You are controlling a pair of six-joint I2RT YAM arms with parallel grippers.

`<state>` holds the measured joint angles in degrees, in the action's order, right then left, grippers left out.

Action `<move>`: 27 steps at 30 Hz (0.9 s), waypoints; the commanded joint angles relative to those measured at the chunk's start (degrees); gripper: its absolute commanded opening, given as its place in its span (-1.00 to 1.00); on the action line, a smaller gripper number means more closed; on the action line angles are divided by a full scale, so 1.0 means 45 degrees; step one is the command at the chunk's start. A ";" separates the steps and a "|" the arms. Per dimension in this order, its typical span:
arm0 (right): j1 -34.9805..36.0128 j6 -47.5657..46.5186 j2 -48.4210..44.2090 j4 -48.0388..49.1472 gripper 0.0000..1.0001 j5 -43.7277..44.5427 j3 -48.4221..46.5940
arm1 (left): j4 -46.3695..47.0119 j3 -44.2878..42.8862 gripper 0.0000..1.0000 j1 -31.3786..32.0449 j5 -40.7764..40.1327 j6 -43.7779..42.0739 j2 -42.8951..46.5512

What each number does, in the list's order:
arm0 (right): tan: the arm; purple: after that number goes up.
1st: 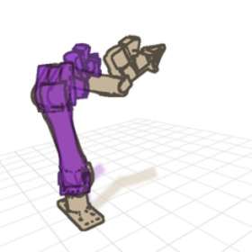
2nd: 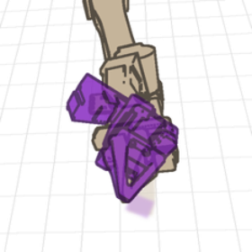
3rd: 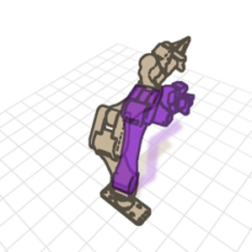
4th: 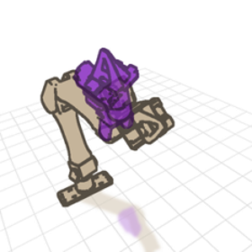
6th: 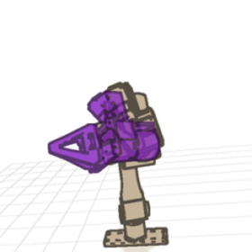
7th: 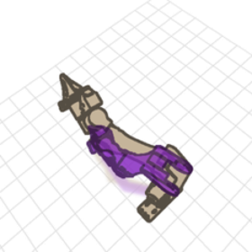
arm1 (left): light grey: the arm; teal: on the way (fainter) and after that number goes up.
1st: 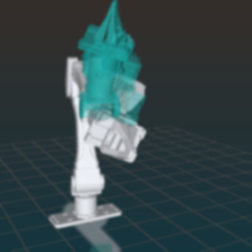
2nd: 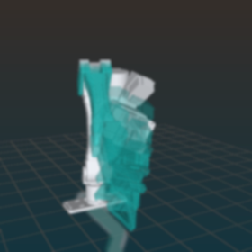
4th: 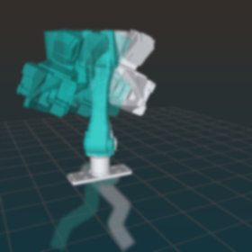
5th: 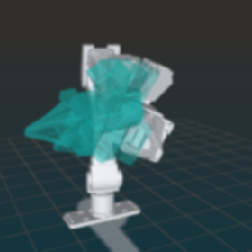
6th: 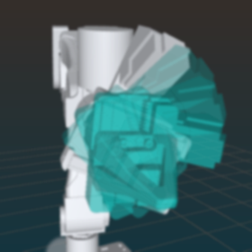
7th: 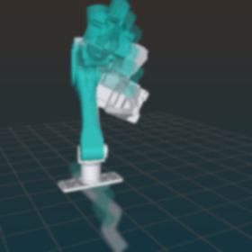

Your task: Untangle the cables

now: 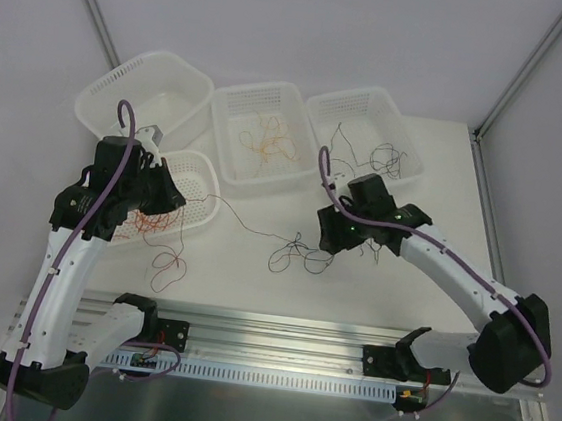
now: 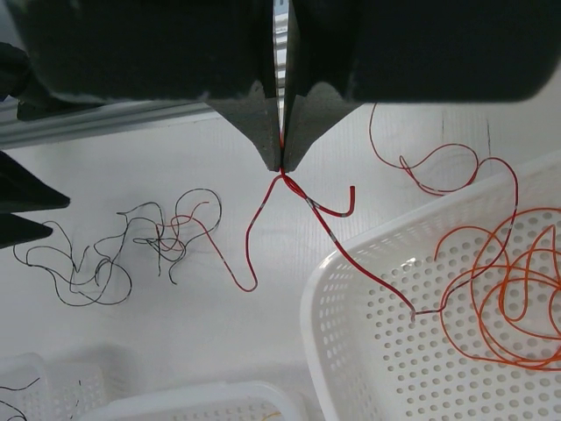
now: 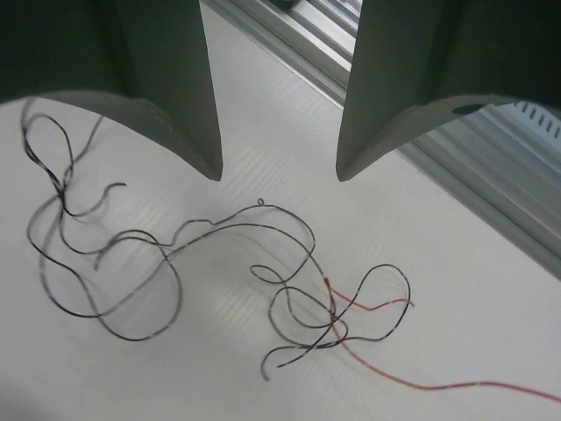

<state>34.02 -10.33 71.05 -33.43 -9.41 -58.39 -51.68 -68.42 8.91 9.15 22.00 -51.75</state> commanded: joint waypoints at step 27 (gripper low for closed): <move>0.2225 -0.3018 0.5053 0.1298 -0.55 -0.1756 -0.0461 | 0.0254 -0.0263 -1.00 -0.0085 -0.1249 0.0131 0.0054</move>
<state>43.33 -23.14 94.59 -25.80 -15.77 -58.94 -51.66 -68.42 8.91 6.07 22.04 -51.75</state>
